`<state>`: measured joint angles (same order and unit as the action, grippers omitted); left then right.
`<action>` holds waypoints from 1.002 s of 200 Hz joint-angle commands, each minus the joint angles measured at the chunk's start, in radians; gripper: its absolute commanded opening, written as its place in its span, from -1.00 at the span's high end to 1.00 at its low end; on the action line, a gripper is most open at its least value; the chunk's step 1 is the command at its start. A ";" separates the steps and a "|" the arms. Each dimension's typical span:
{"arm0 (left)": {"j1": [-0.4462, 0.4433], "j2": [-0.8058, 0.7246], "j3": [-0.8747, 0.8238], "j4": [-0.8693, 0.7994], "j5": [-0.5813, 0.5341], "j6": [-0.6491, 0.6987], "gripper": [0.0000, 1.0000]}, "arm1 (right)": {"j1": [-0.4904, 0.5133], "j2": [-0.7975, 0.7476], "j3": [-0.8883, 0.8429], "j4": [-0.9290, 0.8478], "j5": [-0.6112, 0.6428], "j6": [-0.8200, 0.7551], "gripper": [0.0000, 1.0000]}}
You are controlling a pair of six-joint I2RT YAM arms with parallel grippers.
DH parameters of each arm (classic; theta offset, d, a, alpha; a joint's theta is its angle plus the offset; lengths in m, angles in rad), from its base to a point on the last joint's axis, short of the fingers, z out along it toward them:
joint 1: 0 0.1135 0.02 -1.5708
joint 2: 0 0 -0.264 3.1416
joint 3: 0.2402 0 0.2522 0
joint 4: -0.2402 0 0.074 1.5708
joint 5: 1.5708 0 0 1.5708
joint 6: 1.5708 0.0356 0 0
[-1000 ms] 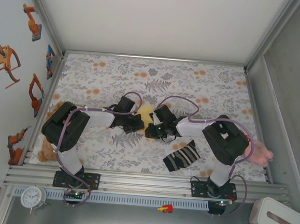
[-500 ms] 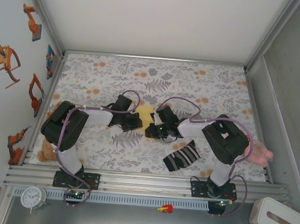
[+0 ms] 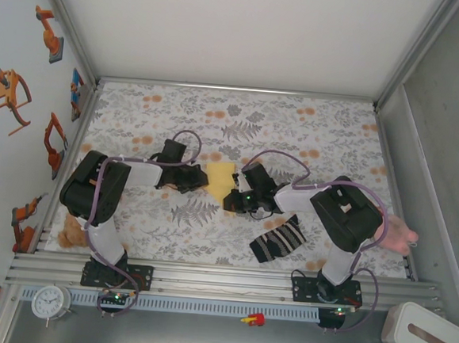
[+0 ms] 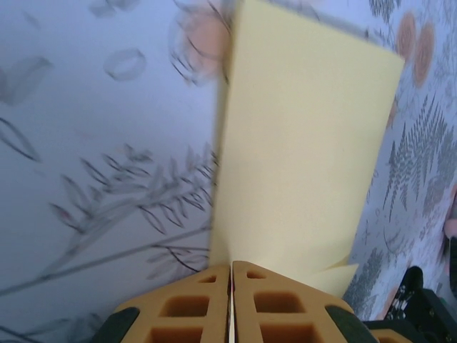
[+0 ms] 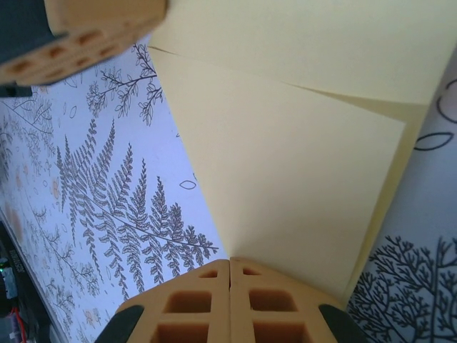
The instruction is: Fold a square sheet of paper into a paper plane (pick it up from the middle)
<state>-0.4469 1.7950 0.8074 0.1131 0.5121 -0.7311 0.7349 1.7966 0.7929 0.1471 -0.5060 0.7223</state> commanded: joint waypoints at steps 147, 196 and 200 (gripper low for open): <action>-0.069 -0.345 -0.151 -0.005 -0.176 -0.246 0.04 | -0.011 -0.162 0.035 -0.018 0.169 0.177 0.49; -0.102 -0.307 -0.172 0.073 -0.127 -0.306 -0.11 | -0.009 -0.135 0.044 -0.037 0.199 0.184 0.46; -0.102 -0.302 -0.174 0.081 -0.123 -0.313 -0.11 | -0.009 -0.130 0.046 -0.041 0.201 0.186 0.47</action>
<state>-0.5392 1.4708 0.6434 0.1528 0.3611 -0.9932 0.7288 1.6569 0.8307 0.1188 -0.3500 0.8917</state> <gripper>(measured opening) 0.553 0.273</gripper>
